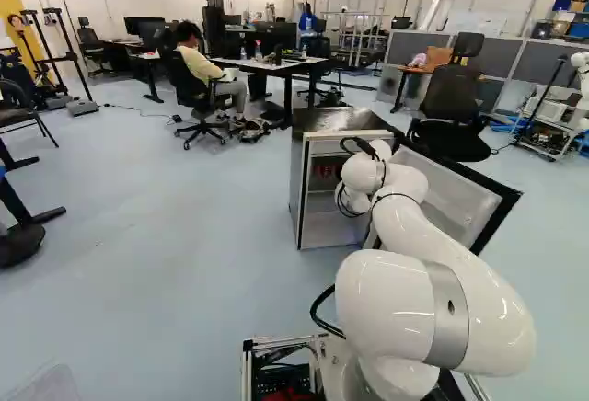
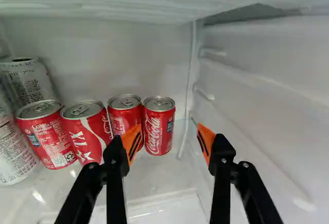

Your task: Grab a drink from the fridge

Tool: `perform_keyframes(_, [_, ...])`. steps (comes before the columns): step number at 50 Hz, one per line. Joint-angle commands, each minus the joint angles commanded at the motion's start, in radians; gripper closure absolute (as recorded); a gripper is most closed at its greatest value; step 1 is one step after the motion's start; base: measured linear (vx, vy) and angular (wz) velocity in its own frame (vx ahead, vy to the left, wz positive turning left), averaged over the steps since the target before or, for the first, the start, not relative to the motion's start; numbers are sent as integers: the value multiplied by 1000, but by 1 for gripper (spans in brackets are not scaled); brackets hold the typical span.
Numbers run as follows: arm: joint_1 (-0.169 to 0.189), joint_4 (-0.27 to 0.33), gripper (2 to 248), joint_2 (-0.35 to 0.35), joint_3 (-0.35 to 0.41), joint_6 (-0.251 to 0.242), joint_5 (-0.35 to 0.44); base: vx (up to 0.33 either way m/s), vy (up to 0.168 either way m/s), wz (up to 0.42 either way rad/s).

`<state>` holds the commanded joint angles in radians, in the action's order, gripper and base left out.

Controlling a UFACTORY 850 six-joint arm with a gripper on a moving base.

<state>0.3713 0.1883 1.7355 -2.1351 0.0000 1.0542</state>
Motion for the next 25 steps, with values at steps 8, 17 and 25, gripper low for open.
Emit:
perform_keyframes(8, [0, 0, 86, 2, -3, 0, 0, 0, 0, 0])
perform_keyframes(17, [-1, 0, 86, 11, -18, 0, 0, 0, 0, 0])
perform_keyframes(25, [-2, 0, 86, 23, -39, 0, 0, 0, 0, 0])
